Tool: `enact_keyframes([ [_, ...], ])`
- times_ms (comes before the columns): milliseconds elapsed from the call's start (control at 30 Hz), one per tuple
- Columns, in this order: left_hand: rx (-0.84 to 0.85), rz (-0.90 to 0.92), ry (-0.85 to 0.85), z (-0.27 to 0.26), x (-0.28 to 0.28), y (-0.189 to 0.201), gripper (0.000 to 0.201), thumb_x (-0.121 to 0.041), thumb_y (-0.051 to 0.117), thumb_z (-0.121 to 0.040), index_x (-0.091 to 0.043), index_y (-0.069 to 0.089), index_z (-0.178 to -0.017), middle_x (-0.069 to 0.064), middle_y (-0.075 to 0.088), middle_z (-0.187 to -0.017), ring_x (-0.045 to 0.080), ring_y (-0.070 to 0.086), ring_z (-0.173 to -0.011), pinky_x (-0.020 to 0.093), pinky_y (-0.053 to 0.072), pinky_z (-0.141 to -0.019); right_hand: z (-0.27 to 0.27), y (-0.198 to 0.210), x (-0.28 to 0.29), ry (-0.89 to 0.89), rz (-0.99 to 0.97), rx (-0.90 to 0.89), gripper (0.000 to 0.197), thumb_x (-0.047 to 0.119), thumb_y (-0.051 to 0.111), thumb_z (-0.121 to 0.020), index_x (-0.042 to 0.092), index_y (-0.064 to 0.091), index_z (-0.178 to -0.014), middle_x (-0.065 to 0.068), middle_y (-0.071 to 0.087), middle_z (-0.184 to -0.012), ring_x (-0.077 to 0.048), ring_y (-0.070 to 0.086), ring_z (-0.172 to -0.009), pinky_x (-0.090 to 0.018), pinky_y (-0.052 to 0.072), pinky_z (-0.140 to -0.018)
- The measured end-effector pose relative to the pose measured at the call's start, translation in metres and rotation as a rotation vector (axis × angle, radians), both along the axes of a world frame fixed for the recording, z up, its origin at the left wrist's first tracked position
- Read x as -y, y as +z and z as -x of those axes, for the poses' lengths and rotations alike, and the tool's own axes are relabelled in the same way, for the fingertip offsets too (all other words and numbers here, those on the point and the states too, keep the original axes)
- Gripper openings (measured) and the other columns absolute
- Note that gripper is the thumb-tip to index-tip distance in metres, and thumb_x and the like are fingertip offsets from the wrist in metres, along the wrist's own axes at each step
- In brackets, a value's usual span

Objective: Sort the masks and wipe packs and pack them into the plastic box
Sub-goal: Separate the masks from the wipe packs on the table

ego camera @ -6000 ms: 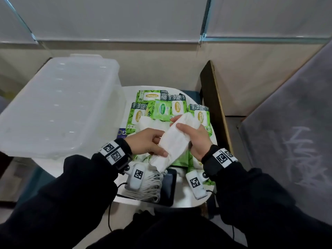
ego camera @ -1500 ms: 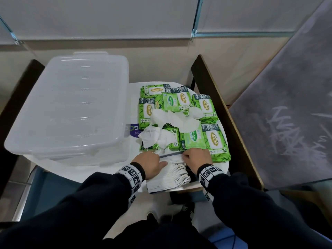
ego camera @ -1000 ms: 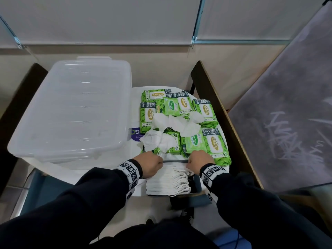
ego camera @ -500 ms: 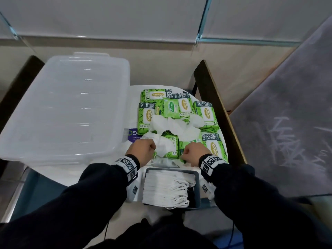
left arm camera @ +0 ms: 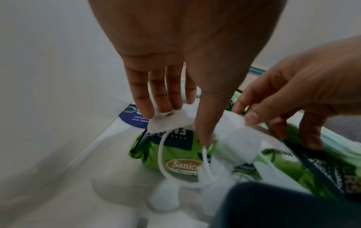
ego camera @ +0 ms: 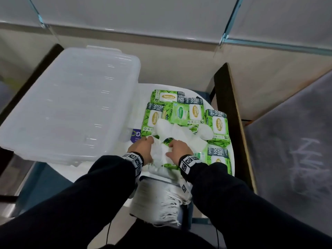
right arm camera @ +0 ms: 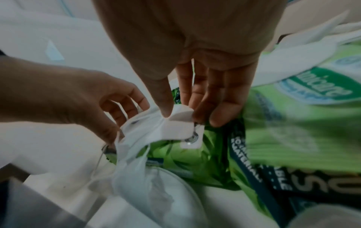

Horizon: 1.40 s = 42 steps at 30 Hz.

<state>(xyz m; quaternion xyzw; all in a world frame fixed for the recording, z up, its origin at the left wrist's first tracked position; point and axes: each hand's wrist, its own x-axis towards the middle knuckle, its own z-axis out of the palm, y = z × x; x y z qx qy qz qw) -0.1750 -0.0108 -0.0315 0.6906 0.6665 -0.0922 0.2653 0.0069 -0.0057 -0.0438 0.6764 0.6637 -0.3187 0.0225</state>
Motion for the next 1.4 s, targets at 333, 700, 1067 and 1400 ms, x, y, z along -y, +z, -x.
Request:
enact_keyframes([
  [333, 0.378, -0.093, 0.41, 0.009, 0.011, 0.015, 0.027, -0.017, 0.082, -0.079, -0.031, 0.07, -0.099, -0.01, 0.065, -0.081, 0.016, 0.064, -0.085, 0.021, 0.052, -0.07, -0.023, 0.015, -0.013, -0.072, -0.012, -0.238, 0.015, 0.017, 0.067, -0.086, 0.027, 0.06, -0.077, 0.008, 0.067, -0.083, -0.019, 0.063, -0.084, -0.028, 0.048, -0.072],
  [700, 0.307, -0.295, 0.435, 0.0, 0.008, 0.055, 0.01, -0.039, 0.081, -0.081, -0.03, 0.081, -0.086, -0.015, 0.07, -0.082, 0.013, 0.068, -0.086, 0.029, 0.057, -0.081, -0.082, 0.057, -0.021, -0.228, -0.033, -0.572, 0.017, 0.01, 0.084, -0.08, 0.026, 0.081, -0.08, 0.001, 0.078, -0.088, -0.018, 0.07, -0.082, -0.028, 0.052, -0.069],
  [1067, 0.238, -0.625, 0.168, -0.007, 0.014, 0.071, 0.017, -0.035, 0.065, -0.094, -0.027, 0.079, -0.093, -0.007, 0.069, -0.102, 0.018, 0.064, -0.089, 0.034, 0.051, -0.077, -0.089, 0.095, 0.009, -0.277, -0.107, -0.745, 0.019, 0.006, 0.07, -0.093, 0.017, 0.083, -0.085, 0.0, 0.078, -0.095, -0.019, 0.073, -0.076, -0.042, 0.061, -0.072],
  [1400, 0.823, -0.396, 0.526, -0.043, 0.042, 0.086, 0.01, -0.027, 0.073, -0.089, -0.023, 0.08, -0.083, -0.013, 0.075, -0.081, 0.003, 0.067, -0.081, 0.03, 0.056, -0.084, -0.042, 0.083, 0.043, -0.82, -0.086, -1.036, 0.038, -0.004, 0.067, -0.09, 0.021, 0.066, -0.119, -0.013, 0.067, -0.102, -0.028, 0.063, -0.073, -0.033, 0.052, -0.058],
])
